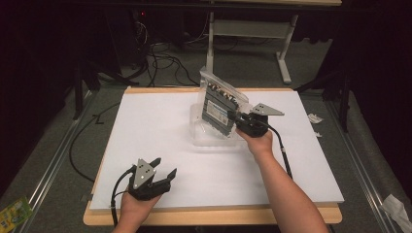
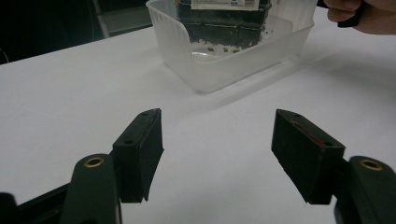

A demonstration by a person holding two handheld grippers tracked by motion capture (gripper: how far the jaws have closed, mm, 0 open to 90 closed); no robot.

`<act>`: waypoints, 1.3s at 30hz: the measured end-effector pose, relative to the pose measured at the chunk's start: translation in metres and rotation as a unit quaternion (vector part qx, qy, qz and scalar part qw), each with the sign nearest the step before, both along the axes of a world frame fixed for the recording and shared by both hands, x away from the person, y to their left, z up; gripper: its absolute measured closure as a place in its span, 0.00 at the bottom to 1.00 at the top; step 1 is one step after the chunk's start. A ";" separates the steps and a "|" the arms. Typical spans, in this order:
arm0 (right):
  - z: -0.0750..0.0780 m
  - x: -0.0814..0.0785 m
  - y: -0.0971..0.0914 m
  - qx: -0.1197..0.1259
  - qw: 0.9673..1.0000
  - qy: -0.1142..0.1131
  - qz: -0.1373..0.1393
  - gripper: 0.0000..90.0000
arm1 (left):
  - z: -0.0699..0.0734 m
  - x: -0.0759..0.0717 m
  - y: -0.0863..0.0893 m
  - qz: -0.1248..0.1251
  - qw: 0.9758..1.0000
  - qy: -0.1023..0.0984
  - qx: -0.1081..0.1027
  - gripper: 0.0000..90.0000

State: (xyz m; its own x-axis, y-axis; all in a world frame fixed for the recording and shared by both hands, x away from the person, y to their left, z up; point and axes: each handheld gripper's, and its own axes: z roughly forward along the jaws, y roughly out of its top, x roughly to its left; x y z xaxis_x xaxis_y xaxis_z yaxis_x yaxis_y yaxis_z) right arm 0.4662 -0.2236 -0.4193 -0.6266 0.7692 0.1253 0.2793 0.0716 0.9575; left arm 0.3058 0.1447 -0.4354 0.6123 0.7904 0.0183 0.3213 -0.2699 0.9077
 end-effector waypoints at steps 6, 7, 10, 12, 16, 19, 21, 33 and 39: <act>0.002 0.001 0.000 -0.008 1.000 0.013 -0.005 0.84 | -0.001 0.000 -0.002 0.000 1.000 0.001 0.001 0.38; 0.002 0.001 0.000 -0.008 1.000 0.013 -0.005 0.84 | -0.001 0.000 -0.002 0.000 1.000 0.001 0.001 0.38; 0.002 0.003 -0.001 -0.004 1.000 0.017 -0.006 0.84 | -0.001 0.000 -0.002 -0.001 1.000 0.001 0.001 0.38; 0.002 0.003 -0.001 -0.004 1.000 0.017 -0.006 0.84 | -0.001 0.000 -0.001 -0.001 1.000 0.001 0.001 0.38; 0.002 0.002 0.000 -0.006 1.000 0.018 -0.005 0.84 | 0.000 0.000 -0.001 0.000 1.000 0.001 0.000 0.38; 0.002 0.003 0.000 -0.005 1.000 0.019 -0.005 0.84 | 0.000 0.000 -0.001 -0.001 1.000 0.000 0.001 0.38; 0.002 0.004 0.001 -0.002 1.000 0.021 -0.006 0.84 | -0.001 0.001 -0.002 0.000 1.000 0.000 0.001 0.38; 0.005 0.005 0.016 0.010 0.998 0.055 -0.016 0.82 | -0.001 0.003 -0.001 -0.001 1.000 0.001 0.000 0.38; 0.003 0.011 0.013 0.012 0.997 0.076 -0.026 0.71 | 0.000 0.002 0.001 0.001 1.000 0.000 -0.002 0.38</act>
